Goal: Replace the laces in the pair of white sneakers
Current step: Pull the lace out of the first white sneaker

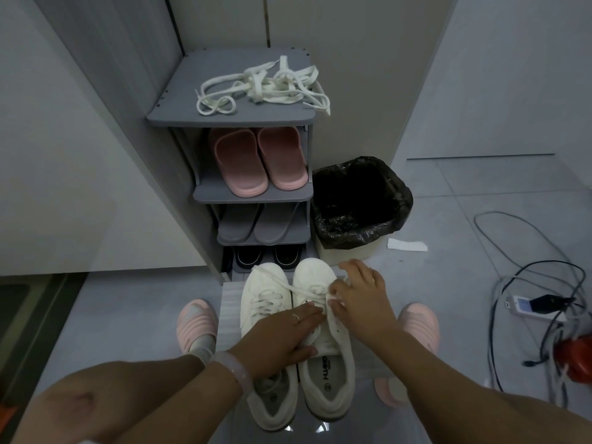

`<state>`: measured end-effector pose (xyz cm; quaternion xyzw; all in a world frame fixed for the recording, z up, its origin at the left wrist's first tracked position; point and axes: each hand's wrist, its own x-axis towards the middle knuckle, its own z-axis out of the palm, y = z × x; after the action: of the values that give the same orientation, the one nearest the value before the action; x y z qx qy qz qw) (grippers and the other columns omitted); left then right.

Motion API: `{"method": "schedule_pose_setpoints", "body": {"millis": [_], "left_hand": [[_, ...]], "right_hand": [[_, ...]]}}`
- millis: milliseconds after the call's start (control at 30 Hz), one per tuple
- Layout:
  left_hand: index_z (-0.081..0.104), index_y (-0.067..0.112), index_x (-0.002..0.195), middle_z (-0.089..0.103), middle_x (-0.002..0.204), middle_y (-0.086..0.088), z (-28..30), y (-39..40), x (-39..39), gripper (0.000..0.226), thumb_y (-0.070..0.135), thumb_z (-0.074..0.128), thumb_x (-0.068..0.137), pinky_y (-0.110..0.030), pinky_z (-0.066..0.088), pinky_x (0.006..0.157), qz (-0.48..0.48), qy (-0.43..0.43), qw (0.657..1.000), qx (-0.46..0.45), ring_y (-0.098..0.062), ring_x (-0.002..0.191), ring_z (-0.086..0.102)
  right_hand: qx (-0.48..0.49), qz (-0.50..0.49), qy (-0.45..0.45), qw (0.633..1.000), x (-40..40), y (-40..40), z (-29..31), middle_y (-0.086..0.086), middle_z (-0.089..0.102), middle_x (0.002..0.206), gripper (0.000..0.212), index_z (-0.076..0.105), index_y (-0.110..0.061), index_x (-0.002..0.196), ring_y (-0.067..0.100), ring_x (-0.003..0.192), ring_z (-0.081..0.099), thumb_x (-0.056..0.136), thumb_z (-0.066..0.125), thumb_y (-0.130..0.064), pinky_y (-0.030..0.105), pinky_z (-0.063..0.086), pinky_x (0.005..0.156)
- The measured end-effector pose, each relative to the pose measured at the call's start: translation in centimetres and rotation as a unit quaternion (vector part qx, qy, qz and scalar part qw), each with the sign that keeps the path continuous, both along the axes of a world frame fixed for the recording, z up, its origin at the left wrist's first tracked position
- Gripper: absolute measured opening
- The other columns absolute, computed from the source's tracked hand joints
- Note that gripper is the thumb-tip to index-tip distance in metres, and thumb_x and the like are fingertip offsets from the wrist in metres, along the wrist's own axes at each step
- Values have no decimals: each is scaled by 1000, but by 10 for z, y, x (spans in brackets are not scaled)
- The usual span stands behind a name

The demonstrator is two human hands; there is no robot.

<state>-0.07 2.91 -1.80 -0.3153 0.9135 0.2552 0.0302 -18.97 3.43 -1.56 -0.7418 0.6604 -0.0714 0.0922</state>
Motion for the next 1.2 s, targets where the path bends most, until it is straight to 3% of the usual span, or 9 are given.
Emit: {"method": "schedule_pose_setpoints", "body": {"millis": [267, 367, 467, 533, 633, 733, 900, 1067, 1200], "left_hand": [[16, 20, 148, 11, 156, 4, 2, 0, -1, 62, 39, 43, 95, -12, 9, 108, 3, 0, 1000, 11, -5, 143, 7], [16, 22, 148, 11, 156, 5, 2, 0, 1, 62, 40, 44, 95, -6, 4, 103, 2, 3, 1000, 13, -1, 141, 4], [15, 24, 148, 11, 156, 7, 0, -1, 2, 62, 41, 44, 95, -6, 3, 103, 5, 0, 1000, 17, 4, 138, 1], [15, 24, 148, 12, 156, 7, -1, -1, 1, 63, 41, 44, 95, -11, 8, 108, 6, -5, 1000, 19, -1, 142, 4], [16, 25, 147, 15, 155, 8, -2, -2, 0, 63, 42, 46, 94, -10, 8, 107, 18, 0, 999, 30, -2, 142, 9], [25, 27, 145, 26, 152, 8, 1, -5, -2, 61, 43, 49, 92, -7, 9, 104, 79, 38, 996, 26, -4, 138, 22], [41, 21, 138, 37, 147, 4, -1, -4, -5, 56, 51, 44, 91, -16, 12, 105, 148, 46, 985, -82, -11, 134, 31], [55, 16, 123, 56, 124, 1, -3, 3, -8, 57, 56, 33, 89, -24, 37, 94, 168, 39, 981, -85, -14, 109, 53], [53, 18, 125, 53, 129, 0, -1, 3, -7, 64, 61, 25, 86, -25, 30, 100, 156, 14, 983, -100, -16, 118, 48]], "right_hand": [[37, -9, 22, 999, -4, -2, -5, 0, 38, 135, 30, 59, -18, 117, 17, 132, 26, 92, 44, -27, 32, 17, 106], [-21, -150, -29, 988, -21, -7, 6, 7, 46, 129, 25, 64, -11, 109, 24, 122, 38, 89, 51, -18, 34, 28, 100], [-116, -334, -73, 933, -54, -14, 23, 21, 52, 114, 21, 65, 2, 98, 37, 105, 46, 82, 57, -10, 41, 37, 85], [-141, -359, -65, 920, -71, -17, 32, 25, 52, 110, 19, 64, 4, 95, 40, 101, 46, 81, 57, -7, 42, 38, 81], [32, -227, 22, 973, -72, -19, 33, 14, 51, 119, 26, 64, -7, 105, 33, 111, 44, 85, 55, -19, 38, 40, 87], [163, -102, 87, 977, -51, -15, 23, 5, 37, 138, 37, 56, -22, 123, 24, 130, 31, 89, 51, -36, 38, 31, 104], [32, -19, -52, 998, -14, -21, 16, 3, 47, 132, 35, 53, -19, 129, 20, 121, 41, 95, 44, -20, 29, 34, 97], [123, 25, -99, 987, 0, -28, 8, 8, 63, 101, 26, 63, -8, 104, 22, 96, 55, 97, 43, -24, 31, 42, 75], [147, -18, -140, 979, 1, -31, 7, 8, 65, 91, 20, 62, -9, 91, 18, 77, 55, 92, 52, -26, 27, 40, 66]]}}
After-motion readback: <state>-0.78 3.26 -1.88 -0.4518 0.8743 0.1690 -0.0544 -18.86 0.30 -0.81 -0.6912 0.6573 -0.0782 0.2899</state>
